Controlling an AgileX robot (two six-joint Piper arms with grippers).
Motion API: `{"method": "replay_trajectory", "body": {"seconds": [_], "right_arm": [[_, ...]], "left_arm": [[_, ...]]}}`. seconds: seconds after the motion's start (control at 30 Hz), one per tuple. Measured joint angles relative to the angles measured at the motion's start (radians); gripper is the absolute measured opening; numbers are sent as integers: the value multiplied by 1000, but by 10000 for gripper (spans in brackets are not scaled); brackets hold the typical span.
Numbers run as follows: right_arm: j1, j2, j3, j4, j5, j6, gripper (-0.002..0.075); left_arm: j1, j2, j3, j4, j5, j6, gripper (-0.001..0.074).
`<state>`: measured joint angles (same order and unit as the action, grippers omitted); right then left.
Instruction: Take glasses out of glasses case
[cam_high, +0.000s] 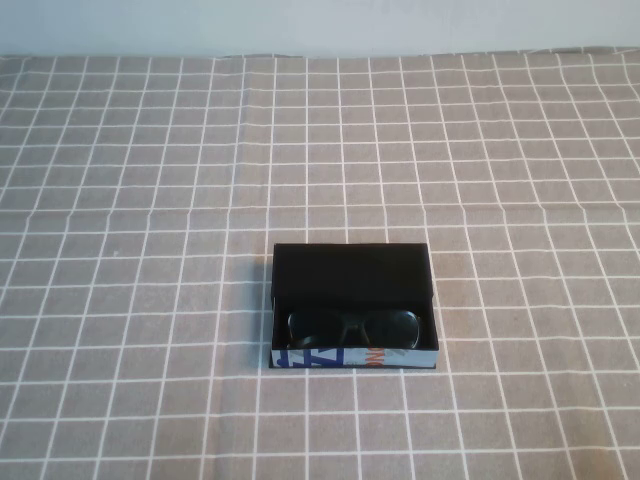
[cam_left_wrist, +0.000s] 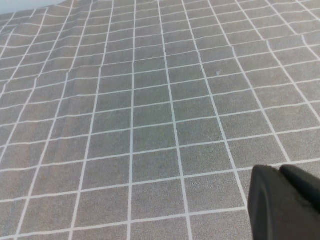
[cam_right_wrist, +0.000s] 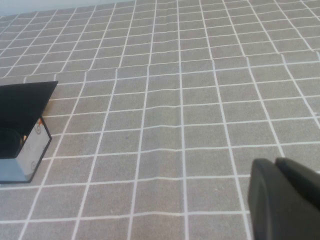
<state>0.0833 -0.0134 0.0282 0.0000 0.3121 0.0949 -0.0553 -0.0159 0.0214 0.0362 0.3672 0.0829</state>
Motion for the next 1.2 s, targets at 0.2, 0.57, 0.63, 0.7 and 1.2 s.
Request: {"method": "replay_trajectory", "body": {"seconds": [0.2, 0.57, 0.63, 0.7, 1.2], "right_arm": [[0, 0, 0, 0, 0, 0, -18], [0, 0, 0, 0, 0, 0, -18], [0, 0, 0, 0, 0, 0, -18], [0, 0, 0, 0, 0, 0, -18], [0, 0, 0, 31, -165, 2, -18]], "left_arm": [[0, 0, 0, 0, 0, 0, -4], [0, 0, 0, 0, 0, 0, -4], [0, 0, 0, 0, 0, 0, -4], [0, 0, 0, 0, 0, 0, -4], [0, 0, 0, 0, 0, 0, -4]]}}
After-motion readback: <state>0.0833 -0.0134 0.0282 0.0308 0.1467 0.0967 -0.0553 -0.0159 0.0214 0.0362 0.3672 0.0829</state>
